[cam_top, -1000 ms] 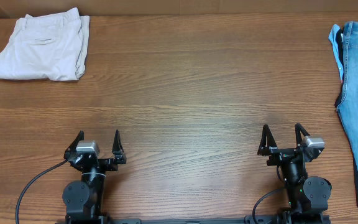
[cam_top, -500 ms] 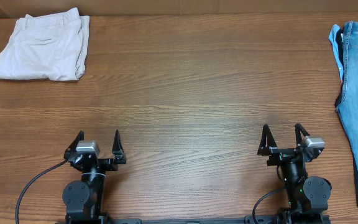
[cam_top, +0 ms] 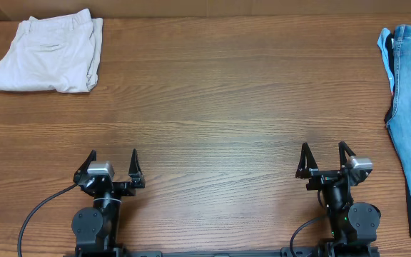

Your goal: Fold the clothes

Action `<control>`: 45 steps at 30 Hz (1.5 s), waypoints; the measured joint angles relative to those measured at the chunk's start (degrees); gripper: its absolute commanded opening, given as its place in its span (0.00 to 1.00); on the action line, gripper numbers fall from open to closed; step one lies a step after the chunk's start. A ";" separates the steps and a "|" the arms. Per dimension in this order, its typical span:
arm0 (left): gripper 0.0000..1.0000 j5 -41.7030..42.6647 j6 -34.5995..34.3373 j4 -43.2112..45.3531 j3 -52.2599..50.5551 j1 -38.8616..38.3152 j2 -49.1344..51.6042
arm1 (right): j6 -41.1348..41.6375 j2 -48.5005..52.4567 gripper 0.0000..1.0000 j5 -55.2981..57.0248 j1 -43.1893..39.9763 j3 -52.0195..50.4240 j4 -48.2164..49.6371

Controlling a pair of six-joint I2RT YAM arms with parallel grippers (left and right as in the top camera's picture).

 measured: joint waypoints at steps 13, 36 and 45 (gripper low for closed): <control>1.00 0.00 0.00 0.00 0.00 0.00 0.00 | -0.04 0.00 1.00 0.00 0.00 0.00 0.00; 1.00 0.00 0.00 0.00 0.00 0.00 0.02 | 28.30 0.02 1.00 -19.32 0.00 0.00 7.78; 1.00 0.00 0.02 0.02 -0.04 0.00 0.02 | 24.28 2.75 1.00 -12.07 0.00 4.48 19.34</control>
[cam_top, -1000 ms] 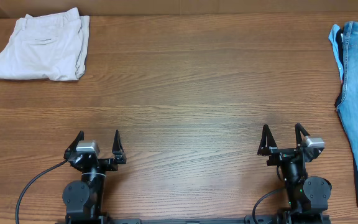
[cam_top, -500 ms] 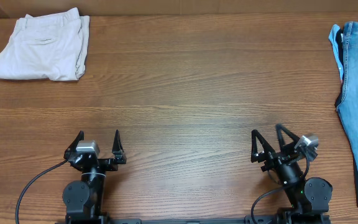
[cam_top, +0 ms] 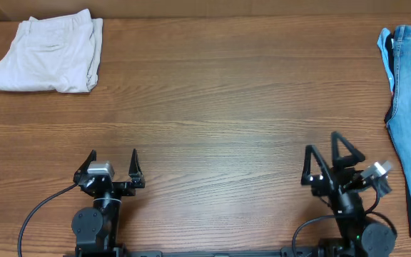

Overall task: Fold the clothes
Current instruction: 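Reach the right gripper to the jeans pile and grasp the jeans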

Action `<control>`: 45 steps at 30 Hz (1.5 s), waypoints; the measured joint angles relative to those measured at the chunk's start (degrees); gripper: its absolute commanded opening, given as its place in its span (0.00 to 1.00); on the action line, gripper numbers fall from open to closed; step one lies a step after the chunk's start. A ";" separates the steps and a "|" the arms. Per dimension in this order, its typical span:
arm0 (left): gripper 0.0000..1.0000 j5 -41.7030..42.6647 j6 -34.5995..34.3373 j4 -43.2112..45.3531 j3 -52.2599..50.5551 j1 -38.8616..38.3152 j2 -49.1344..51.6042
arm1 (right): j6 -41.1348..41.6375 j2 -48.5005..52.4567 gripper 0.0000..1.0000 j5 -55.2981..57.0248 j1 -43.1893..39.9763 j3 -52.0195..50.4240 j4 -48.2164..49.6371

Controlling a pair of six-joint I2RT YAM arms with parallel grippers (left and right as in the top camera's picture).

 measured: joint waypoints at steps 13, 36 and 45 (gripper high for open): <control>1.00 0.00 0.00 0.00 -0.04 0.00 -0.02 | -17.99 44.28 1.00 16.59 -1.38 36.72 -13.22; 1.00 -0.02 0.00 0.02 -0.07 0.00 -0.04 | -32.57 108.04 1.00 28.20 -23.47 86.77 -36.76; 1.00 -0.02 0.00 0.02 -0.07 0.00 -0.04 | -34.73 119.73 1.00 30.36 -25.35 86.93 -22.62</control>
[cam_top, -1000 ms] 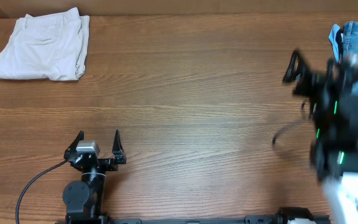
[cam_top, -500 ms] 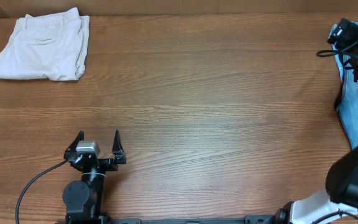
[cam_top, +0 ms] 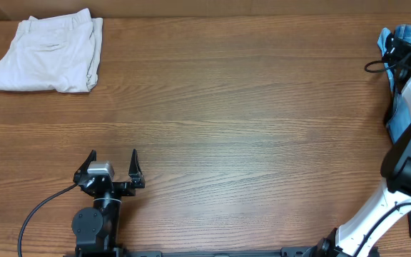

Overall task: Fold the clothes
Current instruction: 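Reach the right gripper to the jeans pile and grasp the jeans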

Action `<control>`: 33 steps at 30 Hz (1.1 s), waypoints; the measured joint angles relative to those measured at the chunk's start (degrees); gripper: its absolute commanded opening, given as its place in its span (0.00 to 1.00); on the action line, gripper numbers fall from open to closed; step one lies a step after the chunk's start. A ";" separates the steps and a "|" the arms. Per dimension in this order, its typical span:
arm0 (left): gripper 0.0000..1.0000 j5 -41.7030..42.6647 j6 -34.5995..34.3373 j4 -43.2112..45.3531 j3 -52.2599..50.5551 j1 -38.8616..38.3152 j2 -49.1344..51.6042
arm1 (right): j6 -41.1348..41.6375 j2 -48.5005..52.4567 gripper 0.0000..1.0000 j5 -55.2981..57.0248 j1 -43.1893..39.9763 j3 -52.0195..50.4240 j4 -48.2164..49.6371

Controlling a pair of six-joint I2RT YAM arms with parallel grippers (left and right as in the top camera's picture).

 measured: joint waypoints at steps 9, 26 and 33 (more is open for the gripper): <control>1.00 0.00 0.00 0.00 0.00 0.00 0.00 | -0.15 7.56 0.99 0.33 -0.02 0.17 10.40; 1.00 0.00 0.00 0.00 0.00 0.00 0.00 | -0.39 11.32 0.50 0.44 -1.25 0.20 11.41; 1.00 0.00 0.00 0.00 0.00 0.00 0.00 | -0.22 11.32 0.17 0.50 -1.14 0.20 11.45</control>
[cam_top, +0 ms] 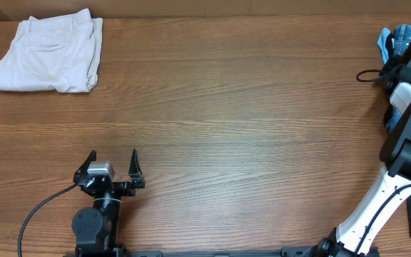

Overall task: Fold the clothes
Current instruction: 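Reach the right gripper to the jeans pile and grasp the jeans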

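Blue jeans [394,34] lie at the table's far right edge, mostly covered by my right arm. My right gripper [402,63] is stretched out over the upper part of the jeans. Its fingers are hidden under the wrist, so its state does not show. My left gripper [113,161] rests open at the near left, fingers pointing away from me, with nothing between them. A folded cream pair of trousers [48,53] lies at the far left corner.
The white right arm [398,164] rises from its base at the near right and runs along the right edge. A black cable [41,207] loops beside the left arm's base. Bare wooden tabletop [227,107] spans the middle.
The right wrist has shifted slightly toward the near side over the top of the jeans, its cable loop now sticking out to the left. The left arm and the cream trousers are unchanged.
Both grippers first rested open at the near edge, with the jeans lying untouched at the right. Then the right arm was turning toward the right. After that it was stretched over the jeans' upper end, where it still is. The left arm never moved.
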Action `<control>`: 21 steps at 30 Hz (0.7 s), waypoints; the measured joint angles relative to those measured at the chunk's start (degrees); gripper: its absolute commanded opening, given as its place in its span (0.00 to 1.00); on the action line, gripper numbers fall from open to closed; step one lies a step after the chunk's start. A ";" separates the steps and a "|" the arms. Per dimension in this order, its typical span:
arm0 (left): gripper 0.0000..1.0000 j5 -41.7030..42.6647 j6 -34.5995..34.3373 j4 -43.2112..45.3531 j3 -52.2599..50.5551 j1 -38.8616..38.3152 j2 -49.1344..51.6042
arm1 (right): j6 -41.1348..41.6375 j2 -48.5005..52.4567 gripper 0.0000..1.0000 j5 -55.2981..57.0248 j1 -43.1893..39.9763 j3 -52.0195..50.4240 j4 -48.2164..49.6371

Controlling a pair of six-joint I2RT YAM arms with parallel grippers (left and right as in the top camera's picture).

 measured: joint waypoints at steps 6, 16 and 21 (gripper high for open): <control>1.00 0.00 0.00 0.00 0.00 0.00 0.00 | -0.02 0.00 0.04 1.97 0.02 0.09 -0.13; 1.00 0.00 0.00 0.00 0.00 0.00 0.00 | 2.38 -0.13 0.04 1.36 -0.02 1.84 -3.52; 1.00 0.00 0.00 0.00 0.00 0.00 0.00 | 4.15 -2.49 0.04 -0.83 -0.11 1.84 -5.88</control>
